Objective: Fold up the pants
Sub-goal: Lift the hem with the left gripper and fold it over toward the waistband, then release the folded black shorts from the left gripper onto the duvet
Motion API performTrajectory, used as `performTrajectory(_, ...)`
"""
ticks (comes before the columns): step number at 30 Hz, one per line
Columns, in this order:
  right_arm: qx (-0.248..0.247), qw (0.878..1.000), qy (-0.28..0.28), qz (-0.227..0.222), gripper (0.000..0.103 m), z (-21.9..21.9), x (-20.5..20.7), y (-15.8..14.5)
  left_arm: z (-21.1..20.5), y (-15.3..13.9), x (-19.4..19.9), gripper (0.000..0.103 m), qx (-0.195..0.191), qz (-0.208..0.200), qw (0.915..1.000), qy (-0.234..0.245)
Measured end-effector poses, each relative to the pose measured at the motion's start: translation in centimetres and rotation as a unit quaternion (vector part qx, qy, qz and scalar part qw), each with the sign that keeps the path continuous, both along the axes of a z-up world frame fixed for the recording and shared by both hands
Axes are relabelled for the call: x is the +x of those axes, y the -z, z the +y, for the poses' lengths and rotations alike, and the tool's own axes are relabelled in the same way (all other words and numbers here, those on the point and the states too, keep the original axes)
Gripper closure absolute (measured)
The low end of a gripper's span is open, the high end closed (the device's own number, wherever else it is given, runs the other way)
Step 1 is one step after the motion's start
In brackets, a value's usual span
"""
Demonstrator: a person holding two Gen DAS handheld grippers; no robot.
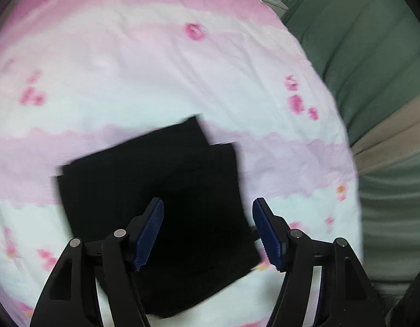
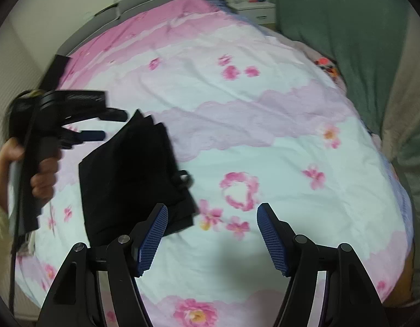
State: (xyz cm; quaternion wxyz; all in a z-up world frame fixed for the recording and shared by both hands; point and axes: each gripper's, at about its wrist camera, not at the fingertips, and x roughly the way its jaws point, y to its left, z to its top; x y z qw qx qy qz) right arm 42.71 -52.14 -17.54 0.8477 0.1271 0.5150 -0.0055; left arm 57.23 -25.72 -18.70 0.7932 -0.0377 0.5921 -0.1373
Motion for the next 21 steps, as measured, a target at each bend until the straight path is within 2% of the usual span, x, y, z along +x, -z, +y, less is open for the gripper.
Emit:
performTrajectory(5, 0.006, 0.999, -0.045, 0.017, 0.035, 2.7, 1.3, 2.0, 6.5, 1.0, -4.9, 0.036, 0.057, -0.011, 0.9983, -0.005)
performTrajectory(12, 0.025, 0.996, -0.075, 0.048, 0.035, 6.4, 2.2, 4.2, 12.2, 3.5, -13.3, 0.031, 0.113, 0.031, 0.9927, -0.028)
performTrajectory(17, 0.025, 0.992, -0.108, 0.054, 0.035, 8.7, 1.9, 4.2, 14.9, 3.5, -17.9, 0.031, 0.099, 0.057, 0.9915, -0.062)
performTrajectory(21, 0.034, 0.989, -0.139, 0.048, 0.035, 10.6, 0.6, 3.4, 16.8, 2.1, -20.5, 0.031, 0.101, 0.043, 0.9904, -0.084)
